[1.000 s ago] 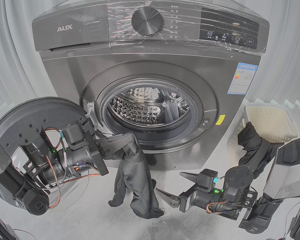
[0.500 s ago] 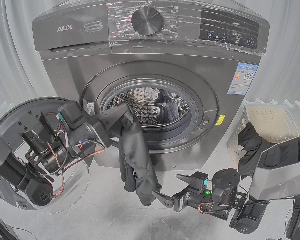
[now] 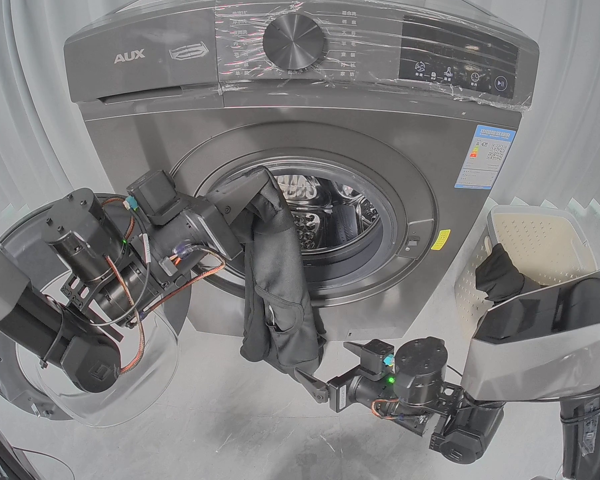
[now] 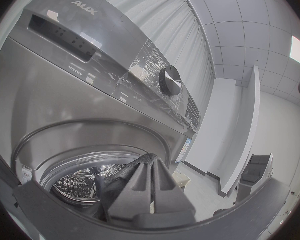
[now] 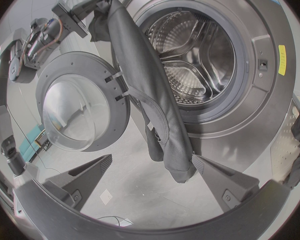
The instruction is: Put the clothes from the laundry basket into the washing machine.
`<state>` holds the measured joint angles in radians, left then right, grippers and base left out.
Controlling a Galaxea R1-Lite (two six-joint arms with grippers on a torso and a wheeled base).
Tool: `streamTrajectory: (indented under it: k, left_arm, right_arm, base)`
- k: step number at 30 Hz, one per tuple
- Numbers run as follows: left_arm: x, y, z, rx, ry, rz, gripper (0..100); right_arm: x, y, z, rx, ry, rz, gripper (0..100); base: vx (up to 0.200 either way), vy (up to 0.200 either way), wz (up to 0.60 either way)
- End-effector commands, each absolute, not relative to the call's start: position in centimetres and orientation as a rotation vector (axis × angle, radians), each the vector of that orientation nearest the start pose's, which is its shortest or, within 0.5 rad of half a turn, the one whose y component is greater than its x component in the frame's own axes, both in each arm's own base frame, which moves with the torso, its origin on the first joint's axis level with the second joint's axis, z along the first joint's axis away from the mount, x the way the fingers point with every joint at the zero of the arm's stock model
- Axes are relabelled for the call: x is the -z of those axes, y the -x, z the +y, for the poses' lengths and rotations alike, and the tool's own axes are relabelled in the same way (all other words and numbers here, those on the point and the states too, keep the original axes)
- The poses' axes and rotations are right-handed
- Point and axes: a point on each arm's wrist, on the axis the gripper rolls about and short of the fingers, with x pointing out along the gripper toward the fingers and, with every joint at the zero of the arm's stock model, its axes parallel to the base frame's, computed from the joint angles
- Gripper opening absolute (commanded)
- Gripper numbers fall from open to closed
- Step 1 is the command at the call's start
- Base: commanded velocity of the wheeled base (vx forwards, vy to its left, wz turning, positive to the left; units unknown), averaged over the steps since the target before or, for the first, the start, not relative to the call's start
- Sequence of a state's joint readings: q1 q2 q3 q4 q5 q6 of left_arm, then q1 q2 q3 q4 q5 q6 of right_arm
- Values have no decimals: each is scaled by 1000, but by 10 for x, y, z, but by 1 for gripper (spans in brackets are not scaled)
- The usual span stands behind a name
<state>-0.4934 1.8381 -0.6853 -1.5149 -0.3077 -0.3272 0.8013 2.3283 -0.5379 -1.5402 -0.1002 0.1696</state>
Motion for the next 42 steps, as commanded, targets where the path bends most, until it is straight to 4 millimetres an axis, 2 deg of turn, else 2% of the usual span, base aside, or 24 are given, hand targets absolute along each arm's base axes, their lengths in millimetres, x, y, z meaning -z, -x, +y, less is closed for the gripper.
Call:
streamTrajectory:
  k: [1,6,13,21,28,42]
  left_arm:
    - [-198,-275,-157,847,345,-246,0]
    - [-201,-275,-156,847,346,-255,0]
    - [-198,-277,-157,846,345,-248,0]
    - [-197,-276,-158,849,346,-242,0]
    - [-196,-277,-157,846,347,-238,0]
    - [-196,-278,-157,847,348,-239,0]
  right_arm:
    - [20,-251,253,-663,-38,312,100]
    - [33,-272,258,-642,-43,299,100]
    - [40,-286,268,-637,-17,332,100]
    - [62,-315,278,-615,7,354,100]
    - [82,-329,291,-617,24,352,100]
    - [79,-354,299,-603,-15,290,100]
  base:
    - [0,0,0]
    - [0,0,0]
    - [0,0,0]
    - [0,0,0]
    - [0,0,0]
    - [0,0,0]
